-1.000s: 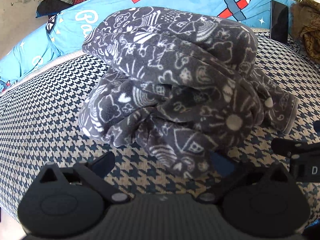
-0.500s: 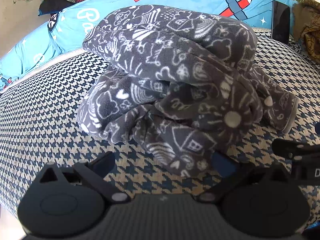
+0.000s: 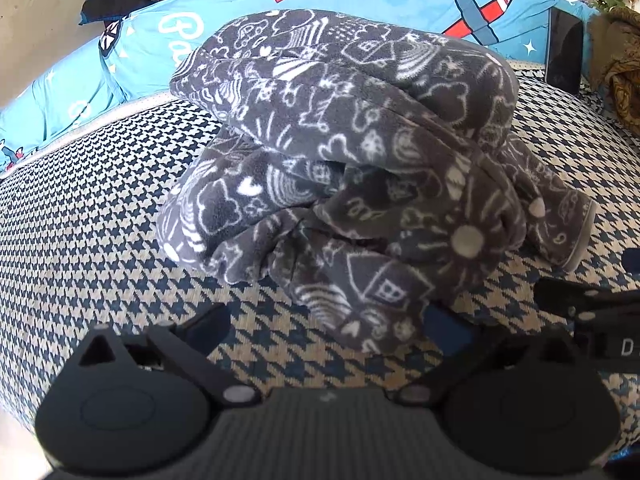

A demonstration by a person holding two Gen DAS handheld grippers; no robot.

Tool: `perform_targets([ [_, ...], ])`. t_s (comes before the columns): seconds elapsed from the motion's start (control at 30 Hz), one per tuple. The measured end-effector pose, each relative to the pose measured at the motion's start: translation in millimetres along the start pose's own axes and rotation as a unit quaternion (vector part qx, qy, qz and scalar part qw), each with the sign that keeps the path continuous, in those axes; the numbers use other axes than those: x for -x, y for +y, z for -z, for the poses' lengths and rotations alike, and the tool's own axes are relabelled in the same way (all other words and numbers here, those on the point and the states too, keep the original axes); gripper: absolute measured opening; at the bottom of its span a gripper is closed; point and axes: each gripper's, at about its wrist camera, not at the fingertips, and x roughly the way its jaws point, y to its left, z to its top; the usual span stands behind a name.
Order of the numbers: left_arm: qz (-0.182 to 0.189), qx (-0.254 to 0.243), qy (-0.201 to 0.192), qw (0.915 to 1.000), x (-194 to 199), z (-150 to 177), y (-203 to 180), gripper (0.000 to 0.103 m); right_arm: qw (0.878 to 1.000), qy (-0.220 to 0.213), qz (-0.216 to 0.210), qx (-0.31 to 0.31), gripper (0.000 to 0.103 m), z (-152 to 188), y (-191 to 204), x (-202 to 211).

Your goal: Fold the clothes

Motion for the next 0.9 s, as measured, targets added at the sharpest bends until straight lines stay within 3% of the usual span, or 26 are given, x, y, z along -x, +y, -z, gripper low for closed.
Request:
perform_targets([
  [0.9,-0.002,0.003,-0.004,1.0,1.2,0.7,0.0,0.103,1.0,-0.005,-0.005,0.0,0.1,1.1,-0.3,3.4],
])
